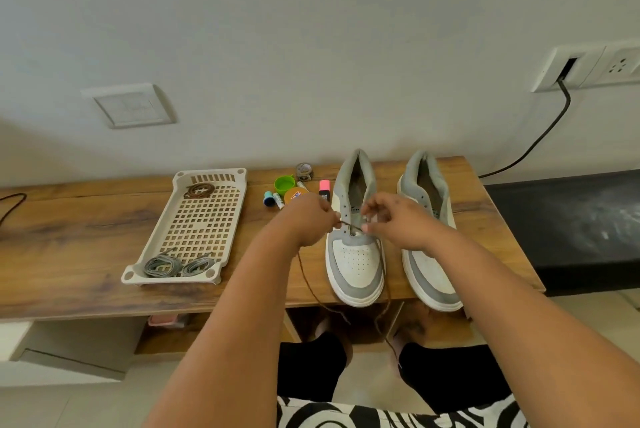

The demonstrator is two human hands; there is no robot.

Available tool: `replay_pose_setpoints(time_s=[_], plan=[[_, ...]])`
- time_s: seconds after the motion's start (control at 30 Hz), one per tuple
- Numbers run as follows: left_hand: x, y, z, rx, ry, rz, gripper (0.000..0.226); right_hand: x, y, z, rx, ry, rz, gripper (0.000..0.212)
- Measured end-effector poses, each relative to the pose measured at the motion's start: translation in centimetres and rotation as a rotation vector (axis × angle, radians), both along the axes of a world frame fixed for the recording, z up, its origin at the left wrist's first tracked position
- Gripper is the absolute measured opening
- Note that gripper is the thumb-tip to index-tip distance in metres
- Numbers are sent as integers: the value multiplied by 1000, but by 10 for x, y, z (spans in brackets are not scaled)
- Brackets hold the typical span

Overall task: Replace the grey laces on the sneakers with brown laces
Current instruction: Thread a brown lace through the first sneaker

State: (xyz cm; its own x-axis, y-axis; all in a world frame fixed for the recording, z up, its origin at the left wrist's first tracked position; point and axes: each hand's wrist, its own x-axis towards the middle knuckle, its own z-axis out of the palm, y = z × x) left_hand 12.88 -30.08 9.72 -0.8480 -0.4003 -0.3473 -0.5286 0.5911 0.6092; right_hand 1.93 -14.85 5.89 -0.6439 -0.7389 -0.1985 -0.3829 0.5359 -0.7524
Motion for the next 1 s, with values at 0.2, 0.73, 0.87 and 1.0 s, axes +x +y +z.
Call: replay_pose_setpoints(time_s=[0.2,0.73,0.87,1.0], plan=[[12,-1,18,313,148,154,33,9,1,21,-62,-161,92,14],[6,9,12,298,343,213,41,-26,30,34,-178,-73,-312,20],[7,8,7,189,407,176,34,-42,53,28,85,264,-445,23],[-3,17,0,127,461,144,29,-16,33,35,13,184,-168,48]])
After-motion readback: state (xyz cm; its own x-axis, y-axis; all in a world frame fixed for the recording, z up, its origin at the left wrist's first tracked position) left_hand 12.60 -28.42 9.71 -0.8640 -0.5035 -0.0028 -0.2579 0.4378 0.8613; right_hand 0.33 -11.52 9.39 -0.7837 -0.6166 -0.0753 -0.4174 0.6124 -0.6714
